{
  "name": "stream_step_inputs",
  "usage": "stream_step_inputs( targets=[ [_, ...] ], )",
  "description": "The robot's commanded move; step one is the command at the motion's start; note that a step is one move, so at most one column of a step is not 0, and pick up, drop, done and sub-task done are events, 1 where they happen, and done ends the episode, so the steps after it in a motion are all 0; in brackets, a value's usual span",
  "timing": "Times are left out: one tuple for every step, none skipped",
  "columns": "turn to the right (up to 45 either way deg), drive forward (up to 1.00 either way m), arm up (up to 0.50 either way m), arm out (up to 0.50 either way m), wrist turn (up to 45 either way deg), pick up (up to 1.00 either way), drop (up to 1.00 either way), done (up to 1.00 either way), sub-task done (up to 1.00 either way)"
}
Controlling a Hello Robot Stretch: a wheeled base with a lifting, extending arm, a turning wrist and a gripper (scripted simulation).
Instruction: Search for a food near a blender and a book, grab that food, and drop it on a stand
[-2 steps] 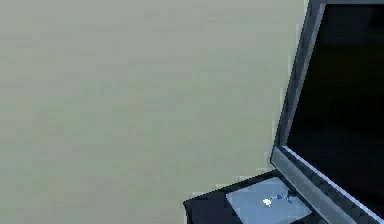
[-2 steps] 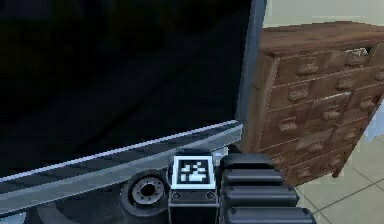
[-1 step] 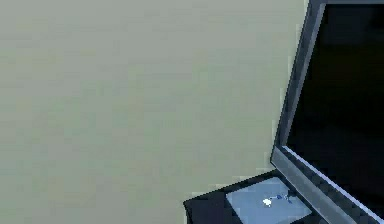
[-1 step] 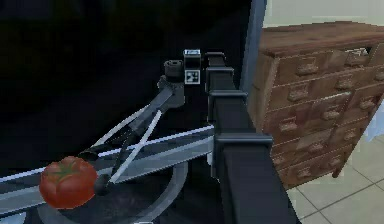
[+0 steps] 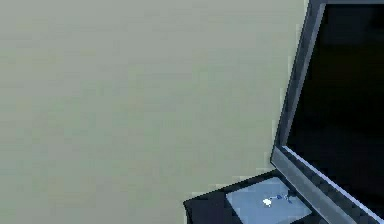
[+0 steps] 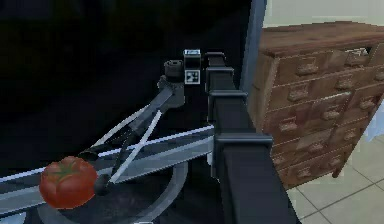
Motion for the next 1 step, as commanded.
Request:
stream_step_inputs(
  targets=[
    [0.0,0.0,0.0,0.0,45.0,0.0,0.0,0.0,0.0]
  ],
)
